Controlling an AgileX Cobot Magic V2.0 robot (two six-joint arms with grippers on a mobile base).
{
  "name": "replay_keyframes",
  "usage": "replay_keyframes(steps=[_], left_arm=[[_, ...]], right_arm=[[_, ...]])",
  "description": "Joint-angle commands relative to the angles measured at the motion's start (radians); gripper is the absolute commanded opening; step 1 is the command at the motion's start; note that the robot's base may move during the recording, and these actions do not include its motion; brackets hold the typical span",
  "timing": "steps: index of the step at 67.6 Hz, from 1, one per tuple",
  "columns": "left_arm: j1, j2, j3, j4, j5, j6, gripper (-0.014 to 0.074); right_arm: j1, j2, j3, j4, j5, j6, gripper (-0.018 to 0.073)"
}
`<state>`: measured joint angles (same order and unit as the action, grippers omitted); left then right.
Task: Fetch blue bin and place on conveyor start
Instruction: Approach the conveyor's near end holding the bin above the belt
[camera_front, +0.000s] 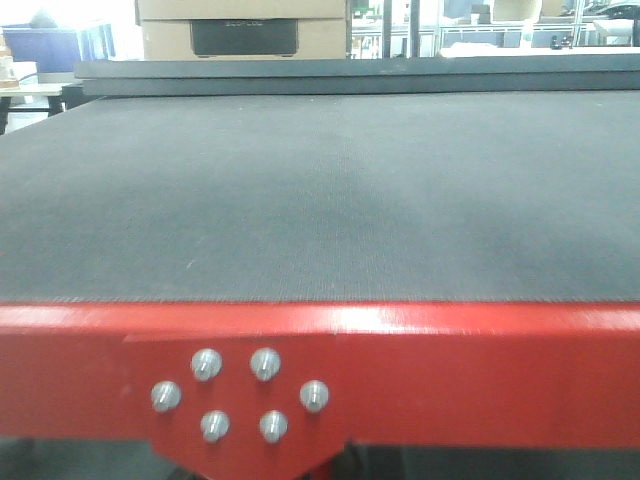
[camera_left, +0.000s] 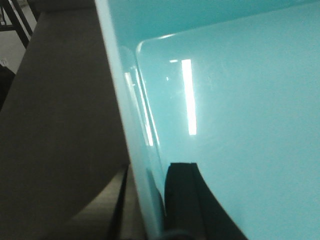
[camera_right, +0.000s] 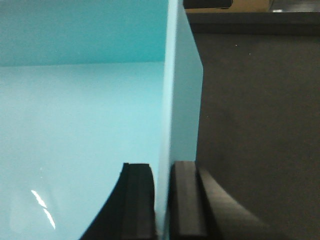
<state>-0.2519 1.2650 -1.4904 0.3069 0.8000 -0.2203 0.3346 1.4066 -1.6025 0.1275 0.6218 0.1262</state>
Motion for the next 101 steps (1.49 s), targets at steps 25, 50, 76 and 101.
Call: replay_keyframes(steps=[25, 50, 76, 101], left_arm=[[0.012, -0.011, -0.005, 0.087, -0.059, 0.017, -0.0111], [0.012, -0.011, -0.005, 0.087, -0.059, 0.017, -0.0111], [0.012, -0.011, -0.005, 0.087, -0.059, 0.017, -0.0111], [0.012, -0.011, -0.005, 0.072, -0.149, 0.017, -0.0111]], right_arm=[[-0.012, -0.023, -0.012, -0.025, -0.062, -0.001, -0.0153], [-0.012, -0.023, -0.012, -0.025, -0.062, -0.001, -0.0153], [-0.012, -0.023, -0.012, -0.025, -0.062, -0.001, -0.0153], [-0.012, -0.023, -0.012, -0.017, -0.058, -0.001, -0.0153]])
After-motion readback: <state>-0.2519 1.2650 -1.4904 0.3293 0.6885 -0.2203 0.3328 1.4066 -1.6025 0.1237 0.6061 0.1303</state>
